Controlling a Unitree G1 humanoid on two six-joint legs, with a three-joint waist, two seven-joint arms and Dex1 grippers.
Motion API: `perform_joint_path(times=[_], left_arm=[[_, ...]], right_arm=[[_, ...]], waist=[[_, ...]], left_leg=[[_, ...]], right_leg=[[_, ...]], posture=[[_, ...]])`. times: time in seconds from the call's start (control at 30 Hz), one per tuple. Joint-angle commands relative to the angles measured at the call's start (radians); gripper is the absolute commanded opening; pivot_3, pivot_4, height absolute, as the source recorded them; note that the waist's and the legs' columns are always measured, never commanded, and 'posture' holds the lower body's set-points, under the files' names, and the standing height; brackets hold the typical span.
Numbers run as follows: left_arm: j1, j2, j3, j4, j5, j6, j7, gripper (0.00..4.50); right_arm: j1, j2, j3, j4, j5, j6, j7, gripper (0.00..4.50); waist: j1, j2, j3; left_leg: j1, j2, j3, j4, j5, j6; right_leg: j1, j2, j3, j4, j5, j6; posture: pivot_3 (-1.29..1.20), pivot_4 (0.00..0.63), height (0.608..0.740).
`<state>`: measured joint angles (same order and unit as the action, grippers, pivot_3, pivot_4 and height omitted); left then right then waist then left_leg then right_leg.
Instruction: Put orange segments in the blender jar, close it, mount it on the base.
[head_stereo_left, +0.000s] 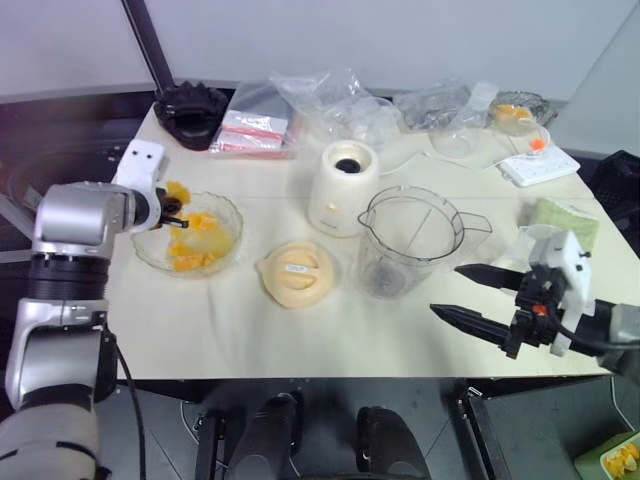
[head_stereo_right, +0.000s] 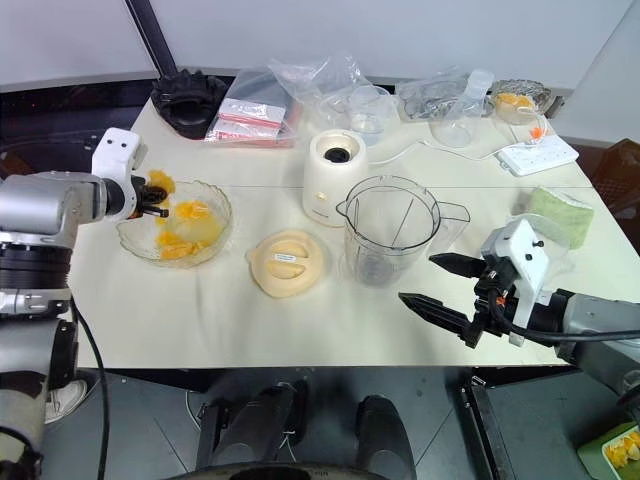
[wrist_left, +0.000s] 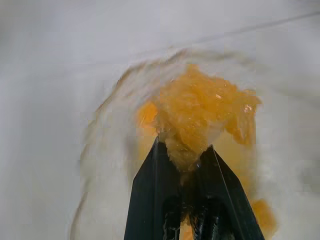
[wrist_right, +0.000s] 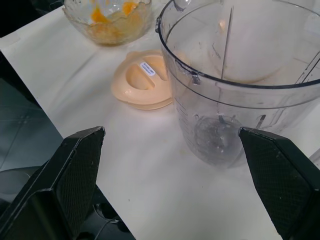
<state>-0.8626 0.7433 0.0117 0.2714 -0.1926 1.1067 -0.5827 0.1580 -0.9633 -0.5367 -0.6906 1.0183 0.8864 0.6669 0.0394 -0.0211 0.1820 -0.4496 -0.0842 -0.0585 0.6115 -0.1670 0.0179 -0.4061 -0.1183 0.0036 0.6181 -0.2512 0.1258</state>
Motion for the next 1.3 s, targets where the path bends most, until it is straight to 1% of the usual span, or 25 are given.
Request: perform_joint_path(times=[0.03, 0.13, 0.27, 0.4, 0.53, 0.6, 0.7, 0.9, 0.97, 1.03, 1.3], left_arm=[[-0.069, 0.035, 0.009, -0.014, -0.055, -0.082, -0.134, 0.23], [-0.159, 0.049, -0.009, -0.01, -0.102, -0.121, -0.27, 0.23], [-0.312, 0.015, -0.031, 0.031, -0.152, -0.153, -0.398, 0.23], [-0.508, -0.083, -0.063, 0.133, -0.171, -0.189, -0.485, 0.23], [-0.688, -0.202, -0.083, 0.28, -0.169, -0.237, -0.541, 0.23], [-0.758, -0.257, -0.086, 0.342, -0.176, -0.247, -0.578, 0.23], [-0.823, -0.322, -0.095, 0.404, -0.175, -0.286, -0.629, 0.23], [-0.871, -0.43, -0.093, 0.497, -0.169, -0.341, -0.659, 0.23], [-0.848, -0.467, -0.107, 0.484, -0.175, -0.346, -0.688, 0.23], [-0.81, -0.503, -0.146, 0.477, -0.147, -0.368, -0.697, 0.23], [-0.718, -0.594, -0.198, 0.491, -0.077, -0.464, -0.669, 0.23]], right_arm=[[0.012, -0.007, -0.082, 0.009, -0.025, -0.02, 0.005, 4.5], [0.032, 0.003, -0.117, 0.007, -0.037, -0.02, 0.007, 4.5], [0.059, 0.017, -0.141, 0.006, -0.061, -0.032, 0.008, 4.5], [0.077, 0.039, -0.148, 0.002, -0.085, -0.052, 0.003, 4.5], [0.094, 0.077, -0.136, -0.011, -0.117, -0.077, -0.016, 4.5], [0.11, 0.099, -0.135, -0.02, -0.134, -0.092, -0.025, 4.5], [0.141, 0.128, -0.144, -0.037, -0.153, -0.11, -0.034, 4.5], [0.189, 0.183, -0.15, -0.101, -0.153, -0.118, -0.084, 4.5], [0.204, 0.196, -0.151, -0.121, -0.148, -0.116, -0.102, 4.5], [0.21, 0.2, -0.159, -0.13, -0.142, -0.114, -0.111, 4.5], [0.209, 0.192, -0.172, -0.131, -0.125, -0.112, -0.129, 4.5]], waist=[[0.001, 0.0, 0.0], [0.002, 0.0, 0.0], [0.001, 0.0, 0.0], [0.0, 0.0, 0.0], [0.0, 0.0, 0.001], [-0.001, 0.0, 0.001], [-0.002, 0.001, 0.001], [-0.002, 0.002, 0.001], [0.0, 0.002, 0.001], [-0.001, 0.002, 0.001], [-0.002, 0.002, 0.001]], left_leg=[[0.0, 0.0, 0.0, 0.0, 0.0, 0.0], [-0.002, 0.0, -0.001, 0.0, 0.0, 0.0], [-0.005, 0.0, -0.001, 0.001, 0.0, 0.0], [-0.005, 0.0, -0.001, 0.002, 0.0, 0.001], [-0.005, -0.001, -0.001, 0.003, 0.0, 0.001], [-0.005, -0.001, -0.001, 0.003, 0.001, 0.002], [-0.005, 0.0, -0.001, 0.003, 0.001, 0.004], [-0.005, 0.0, -0.001, 0.004, 0.001, 0.004], [-0.005, 0.0, -0.001, 0.004, 0.001, 0.004], [-0.005, -0.001, -0.001, 0.005, 0.001, 0.004], [-0.005, 0.0, -0.001, 0.006, 0.001, 0.005]], right_leg=[[0.0, 0.0, 0.0, 0.0, 0.0, 0.0], [-0.001, 0.0, 0.0, -0.001, 0.0, 0.0], [-0.002, 0.0, -0.001, -0.001, 0.0, 0.0], [-0.001, 0.0, -0.003, -0.001, 0.0, 0.0], [-0.001, 0.001, -0.003, 0.0, 0.0, 0.0], [-0.001, 0.001, -0.003, 0.0, 0.001, 0.002], [-0.001, 0.001, -0.003, 0.0, 0.002, 0.004], [-0.001, 0.001, -0.003, 0.002, 0.002, 0.004], [-0.001, 0.001, -0.003, 0.002, 0.002, 0.004], [-0.001, 0.001, -0.003, 0.001, 0.002, 0.004], [-0.001, 0.001, -0.003, 0.002, 0.002, 0.004]], posture=[[0.0, 0.15, 0.74], [0.0, 0.15, 0.74], [0.0, 0.15, 0.74], [0.0, 0.15, 0.74], [0.0, 0.15, 0.74], [0.0, 0.15, 0.74], [0.0, 0.15, 0.74], [0.0, 0.15, 0.74], [0.0, 0.15, 0.74], [0.0, 0.15, 0.74], [0.0, 0.15, 0.74]])
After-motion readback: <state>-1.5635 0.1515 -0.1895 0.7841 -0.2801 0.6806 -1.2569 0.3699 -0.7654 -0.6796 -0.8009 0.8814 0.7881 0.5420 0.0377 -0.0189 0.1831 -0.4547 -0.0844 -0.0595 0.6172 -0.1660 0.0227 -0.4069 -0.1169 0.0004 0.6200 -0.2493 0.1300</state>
